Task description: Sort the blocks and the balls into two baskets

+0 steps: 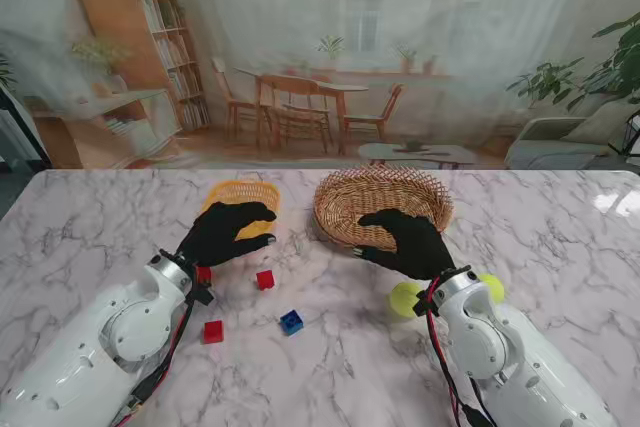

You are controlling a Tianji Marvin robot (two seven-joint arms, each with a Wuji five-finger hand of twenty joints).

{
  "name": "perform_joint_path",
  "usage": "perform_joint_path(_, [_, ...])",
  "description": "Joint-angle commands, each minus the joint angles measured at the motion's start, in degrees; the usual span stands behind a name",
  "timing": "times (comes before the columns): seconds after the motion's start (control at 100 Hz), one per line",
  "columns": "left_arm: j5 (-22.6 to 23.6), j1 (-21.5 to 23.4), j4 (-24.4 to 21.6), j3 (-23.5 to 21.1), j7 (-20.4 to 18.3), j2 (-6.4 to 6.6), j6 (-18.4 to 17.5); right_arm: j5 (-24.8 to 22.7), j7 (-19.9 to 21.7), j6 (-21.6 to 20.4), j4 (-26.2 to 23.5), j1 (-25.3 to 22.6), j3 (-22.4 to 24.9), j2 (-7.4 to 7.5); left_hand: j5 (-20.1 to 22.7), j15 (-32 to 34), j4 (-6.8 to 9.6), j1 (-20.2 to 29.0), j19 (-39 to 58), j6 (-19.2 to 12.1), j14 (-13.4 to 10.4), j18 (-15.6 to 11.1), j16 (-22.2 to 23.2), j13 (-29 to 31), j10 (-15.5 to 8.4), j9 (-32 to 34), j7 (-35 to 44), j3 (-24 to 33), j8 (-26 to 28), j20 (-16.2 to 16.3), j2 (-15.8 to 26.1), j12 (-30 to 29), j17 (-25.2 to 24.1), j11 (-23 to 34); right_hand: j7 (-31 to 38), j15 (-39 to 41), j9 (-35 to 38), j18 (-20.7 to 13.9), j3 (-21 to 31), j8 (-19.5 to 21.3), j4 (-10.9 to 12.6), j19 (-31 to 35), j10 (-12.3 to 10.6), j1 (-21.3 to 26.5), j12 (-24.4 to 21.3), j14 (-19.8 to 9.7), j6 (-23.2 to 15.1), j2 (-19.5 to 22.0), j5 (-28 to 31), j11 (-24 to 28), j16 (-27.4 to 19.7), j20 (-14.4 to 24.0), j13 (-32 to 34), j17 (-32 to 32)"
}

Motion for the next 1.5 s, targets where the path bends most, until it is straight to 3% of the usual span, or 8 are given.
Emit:
perform_joint_path(0.0, [-0.05,0.23,-0.15,0.09,-0.79,-0.04,-0.34,-0.25,-0.26,0.28,-0.67,-0.71,0.12,-0.03,0.4,0.17,-0.6,-0.26,-1.14,-0.1,0.09,1.13,-0.01,0.7,-0.59,1.17,-0.1,-1.59,0.06,0.93,2.16,0.39,-0.59,0.69,-0.28,-2.63,0.09,0.97,-1.06,0.43,1.43,-0.25,0.27,1.08,0.33,0.31,-1.25,2.35,-0.3,-0.4,0.74,0.7,1.1,-0.62])
perform_joint_path(0.62, [-0.74,-1.08,1.68,0.94,-0.41,-0.18,-0.82,-1.57,-2.03,-0.29,-1.29,-1.6,0.87,-0.09,0.43,0.12,-0.6,-0.22,-1.19,-0.05,0.11,1.11,-0.03,0.63,-0.55,1.1,-0.1,-1.61,0.08,0.94,2.16,0.38,-0.68,0.6,-0.02,-2.45,0.48,0.94,-1.07,0.47,1.46,-0.17,0.08,1.09,0.41,0.08,-1.49,2.14,0.04,-0.25,0.8,0.71,1.5,-0.47])
perform_joint_path(0.94, [-0.05,0.12,0.25,0.69,-0.84,0.02,-1.45,-3.83,-5.26,1.27,-7.19,-8.25,5.01,-0.33,0.5,0.18,-0.6,-0.25,-1.13,-0.14,-0.02,1.06,-0.01,0.76,-0.66,1.19,-0.05,-1.6,0.11,0.98,2.14,0.4,-0.53,0.64,-0.06,-2.65,0.33,1.08,-0.84,0.36,1.45,-0.31,0.34,1.12,0.28,0.37,-1.42,1.57,0.37,-0.57,0.74,0.65,1.16,-0.7])
perform_joint_path(1.16, [0.5,0.6,0.04,-0.03,-0.45,0.05,-1.63,-4.73,-7.68,0.82,-8.29,-10.14,6.43,-0.57,0.4,0.05,-0.61,-0.33,-1.24,-0.21,0.13,1.11,-0.07,0.63,-0.55,1.1,-0.1,-1.61,0.09,0.93,2.17,0.33,-0.61,0.51,-0.09,-2.64,0.5,1.12,-0.63,0.32,1.44,-0.32,0.34,1.02,0.27,0.41,-1.37,1.39,0.71,-0.68,0.77,0.66,1.34,-0.66])
perform_joint_path(1.28, [1.13,1.09,-0.93,-1.16,-3.22,0.56,0.19,-4.36,-7.72,0.7,-8.23,-10.2,6.58,-0.64,-2.32,-1.13,-0.61,-0.48,-1.7,0.08,0.48,1.52,-0.83,-0.53,0.2,-1.04,-2.33,-1.68,-0.99,0.73,0.92,-0.61,-0.82,-1.17,-0.11,-2.65,0.5,1.11,-0.56,0.32,1.42,-0.35,0.33,0.97,0.31,0.45,-1.4,1.41,0.7,-0.65,0.79,0.67,1.31,-0.71])
perform_joint_path(1.49, [1.31,2.41,-3.02,-3.69,-9.19,1.48,2.17,-4.42,-8.05,0.3,-7.97,-10.17,6.61,-0.66,-5.86,-3.16,-0.7,-2.81,-3.82,2.36,0.96,-0.61,-3.22,-1.98,2.69,-5.17,-6.47,-1.63,-3.48,-0.3,-4.05,-4.42,-0.45,-5.75,-0.1,-2.63,0.56,1.16,-0.44,0.34,1.42,-0.34,0.3,0.89,0.34,0.33,-1.47,1.43,0.7,-0.67,0.82,0.71,1.37,-0.65])
